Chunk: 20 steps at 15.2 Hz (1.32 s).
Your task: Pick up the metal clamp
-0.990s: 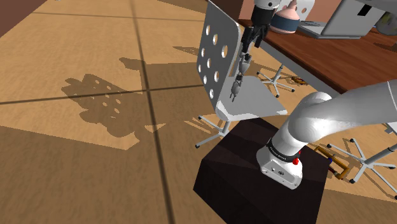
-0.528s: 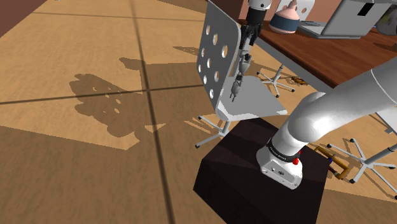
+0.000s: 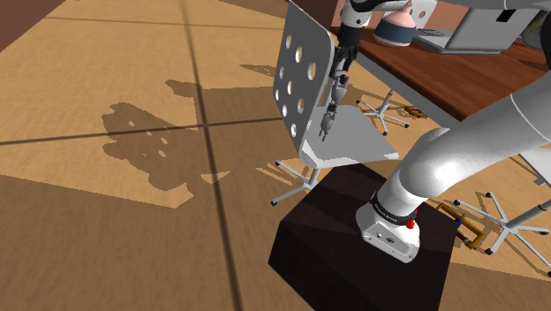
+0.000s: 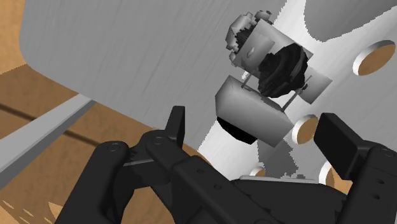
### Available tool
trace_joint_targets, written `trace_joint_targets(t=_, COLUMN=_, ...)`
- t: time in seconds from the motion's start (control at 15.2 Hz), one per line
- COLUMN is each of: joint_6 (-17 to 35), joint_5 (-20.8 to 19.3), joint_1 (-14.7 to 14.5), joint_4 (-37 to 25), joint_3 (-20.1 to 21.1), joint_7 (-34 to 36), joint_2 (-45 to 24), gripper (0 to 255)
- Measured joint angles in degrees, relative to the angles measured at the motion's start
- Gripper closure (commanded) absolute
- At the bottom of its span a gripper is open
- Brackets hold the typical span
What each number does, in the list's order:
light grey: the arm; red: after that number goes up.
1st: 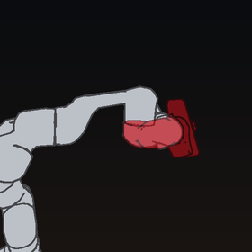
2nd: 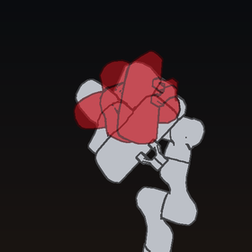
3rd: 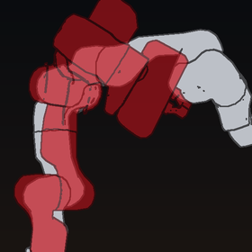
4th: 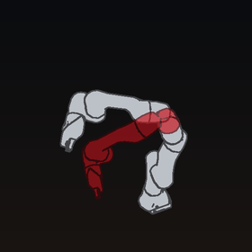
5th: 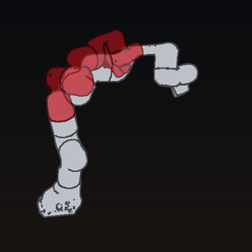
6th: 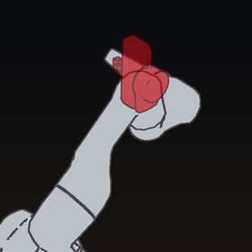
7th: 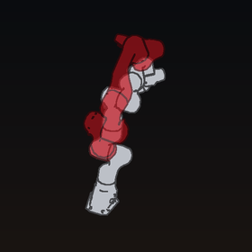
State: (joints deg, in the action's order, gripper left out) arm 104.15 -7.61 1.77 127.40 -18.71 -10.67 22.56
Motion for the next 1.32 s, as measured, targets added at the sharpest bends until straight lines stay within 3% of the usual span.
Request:
trace_joint_targets(t=0.07, joint_6=0.45, joint_5=0.00, joint_1=-0.03, joint_4=0.47, joint_3=0.04, joint_7=0.12, joint_2=0.01, gripper=0)
trace_joint_targets(t=0.13, joint_6=0.83, joint_5=-0.01, joint_1=-0.01, joint_4=0.76, joint_3=-0.03, joint_7=0.07, joint_2=-0.07, gripper=255)
trace_joint_targets(t=0.79, joint_6=1.22, joint_5=-0.04, joint_1=0.01, joint_4=0.96, joint_3=-0.11, joint_7=0.01, joint_2=-0.14, gripper=255)
trace_joint_targets(t=1.32, joint_6=-4.24, joint_5=0.26, joint_1=-0.16, joint_4=-4.27, joint_3=0.32, joint_7=-0.15, joint_2=0.00, gripper=255)
